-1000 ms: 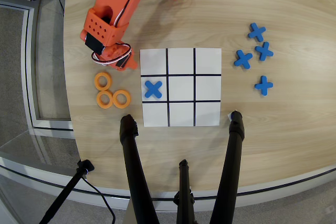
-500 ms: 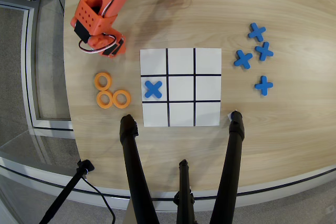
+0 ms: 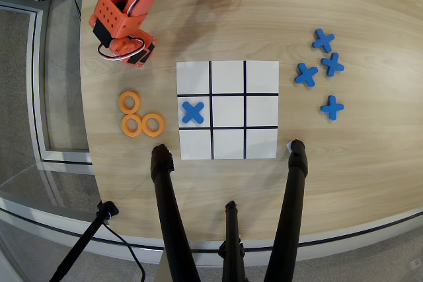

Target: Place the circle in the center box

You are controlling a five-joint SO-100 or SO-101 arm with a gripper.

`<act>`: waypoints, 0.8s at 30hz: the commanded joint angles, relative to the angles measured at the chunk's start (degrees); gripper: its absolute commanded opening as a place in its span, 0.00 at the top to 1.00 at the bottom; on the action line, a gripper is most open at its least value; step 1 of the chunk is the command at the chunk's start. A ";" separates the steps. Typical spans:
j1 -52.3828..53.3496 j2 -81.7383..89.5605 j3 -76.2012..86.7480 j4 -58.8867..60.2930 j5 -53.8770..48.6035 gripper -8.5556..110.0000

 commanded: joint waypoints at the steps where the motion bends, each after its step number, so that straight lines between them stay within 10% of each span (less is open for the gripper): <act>1: 0.70 1.85 -1.14 3.60 0.00 0.93; 9: -5.54 15.03 -14.15 24.79 3.16 0.93; 24: -41.13 37.44 -4.92 24.08 22.76 0.93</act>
